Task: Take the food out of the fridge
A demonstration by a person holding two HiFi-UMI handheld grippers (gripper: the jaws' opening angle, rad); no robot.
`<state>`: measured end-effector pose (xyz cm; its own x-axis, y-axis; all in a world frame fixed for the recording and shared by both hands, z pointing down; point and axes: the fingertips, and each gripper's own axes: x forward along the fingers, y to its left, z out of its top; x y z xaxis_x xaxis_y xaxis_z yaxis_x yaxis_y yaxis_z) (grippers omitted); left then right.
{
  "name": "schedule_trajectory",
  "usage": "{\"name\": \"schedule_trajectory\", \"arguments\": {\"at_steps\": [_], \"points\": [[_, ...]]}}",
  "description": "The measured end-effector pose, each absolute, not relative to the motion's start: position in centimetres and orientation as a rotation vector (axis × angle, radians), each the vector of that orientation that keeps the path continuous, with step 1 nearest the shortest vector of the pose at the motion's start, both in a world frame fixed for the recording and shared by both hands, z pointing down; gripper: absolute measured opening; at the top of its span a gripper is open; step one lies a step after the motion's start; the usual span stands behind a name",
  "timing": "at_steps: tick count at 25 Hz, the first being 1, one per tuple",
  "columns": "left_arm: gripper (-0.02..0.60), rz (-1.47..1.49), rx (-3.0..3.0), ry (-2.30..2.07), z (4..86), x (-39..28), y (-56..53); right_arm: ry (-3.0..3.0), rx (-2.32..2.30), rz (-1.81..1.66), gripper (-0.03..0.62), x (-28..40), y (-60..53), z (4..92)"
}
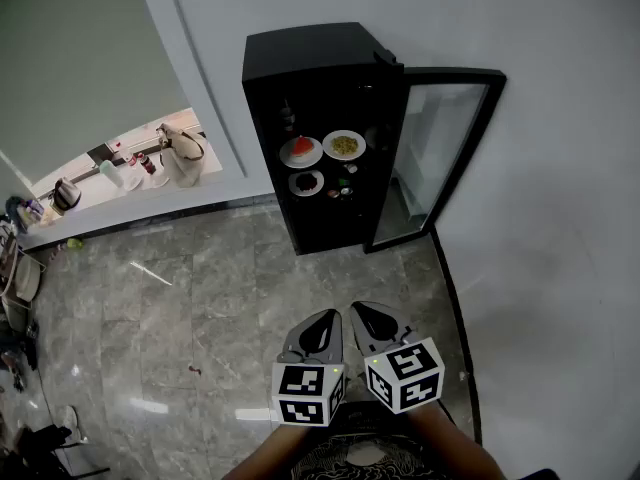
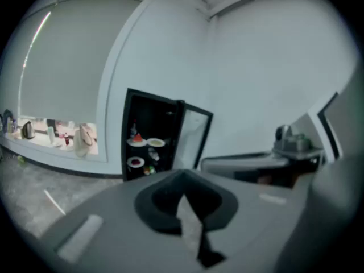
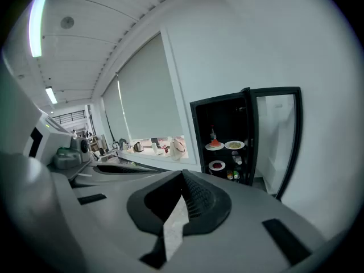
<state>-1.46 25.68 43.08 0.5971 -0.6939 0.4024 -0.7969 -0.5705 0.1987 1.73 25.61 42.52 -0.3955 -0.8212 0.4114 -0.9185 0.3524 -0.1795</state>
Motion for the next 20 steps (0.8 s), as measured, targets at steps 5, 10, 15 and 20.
{"name": "schedule_trajectory", "arguments": {"at_steps": [5,10,15,20], "points": [[-0.017,0.396,2.471,-1.191,43.0,-2.7,25.5,-2.392,1.573,0.579,0.002,0.6,25.5,42.0],[-0.017,0.381,2.486,-1.16,43.1,-3.4,25.3,-2.369,1.602,0.603,0.002,-0.3,25.6,42.1],[-0.016,0.372,2.493,-1.132,43.2,-3.6,24.7,-2.362,1.623,0.611,0.002,-0.3,25.0,42.2],[-0.017,0.382,2.483,-1.135,43.7,-3.5,23.0,-2.409,1.587,0.6,0.002,-0.8,23.4,42.5]]}}
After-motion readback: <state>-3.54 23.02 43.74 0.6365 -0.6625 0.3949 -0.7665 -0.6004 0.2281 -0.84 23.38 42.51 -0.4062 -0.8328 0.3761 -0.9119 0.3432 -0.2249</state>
